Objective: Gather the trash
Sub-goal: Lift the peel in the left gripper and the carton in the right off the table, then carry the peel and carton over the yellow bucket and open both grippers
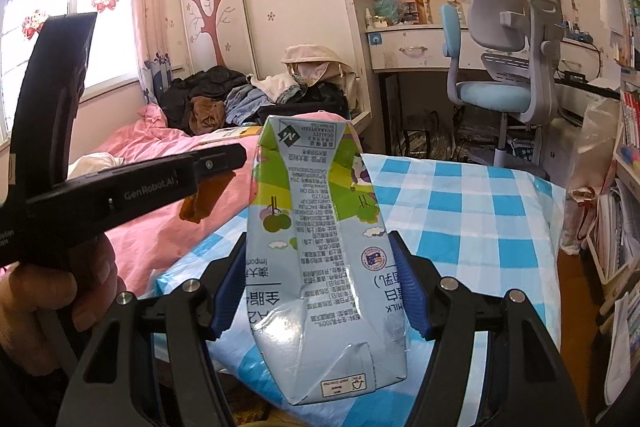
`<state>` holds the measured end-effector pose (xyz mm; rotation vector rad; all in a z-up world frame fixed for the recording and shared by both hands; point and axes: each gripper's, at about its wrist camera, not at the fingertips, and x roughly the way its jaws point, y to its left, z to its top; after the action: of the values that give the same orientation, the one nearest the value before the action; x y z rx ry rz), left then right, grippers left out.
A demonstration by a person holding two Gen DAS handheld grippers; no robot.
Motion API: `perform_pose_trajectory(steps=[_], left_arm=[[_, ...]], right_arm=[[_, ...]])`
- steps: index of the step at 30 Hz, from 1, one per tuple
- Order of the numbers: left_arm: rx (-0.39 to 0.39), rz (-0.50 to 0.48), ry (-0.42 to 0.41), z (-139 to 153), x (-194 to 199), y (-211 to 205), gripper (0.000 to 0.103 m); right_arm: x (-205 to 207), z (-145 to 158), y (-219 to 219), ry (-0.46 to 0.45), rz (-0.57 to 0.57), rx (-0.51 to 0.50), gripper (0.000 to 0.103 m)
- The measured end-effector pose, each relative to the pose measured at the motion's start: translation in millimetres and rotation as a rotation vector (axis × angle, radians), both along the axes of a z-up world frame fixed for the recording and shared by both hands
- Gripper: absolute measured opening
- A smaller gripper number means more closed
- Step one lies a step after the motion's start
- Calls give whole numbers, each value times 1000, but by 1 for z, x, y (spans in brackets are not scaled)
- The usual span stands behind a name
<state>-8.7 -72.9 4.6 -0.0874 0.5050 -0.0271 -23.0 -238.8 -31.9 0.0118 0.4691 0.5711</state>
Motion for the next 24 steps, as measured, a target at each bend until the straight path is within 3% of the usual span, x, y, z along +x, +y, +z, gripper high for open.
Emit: perform_pose_trajectory(steps=[24], left_arm=[[-8, -10, 80, -26, -74, -7, 12]], right_arm=[[-62, -17, -5, 54, 36, -13, 65]])
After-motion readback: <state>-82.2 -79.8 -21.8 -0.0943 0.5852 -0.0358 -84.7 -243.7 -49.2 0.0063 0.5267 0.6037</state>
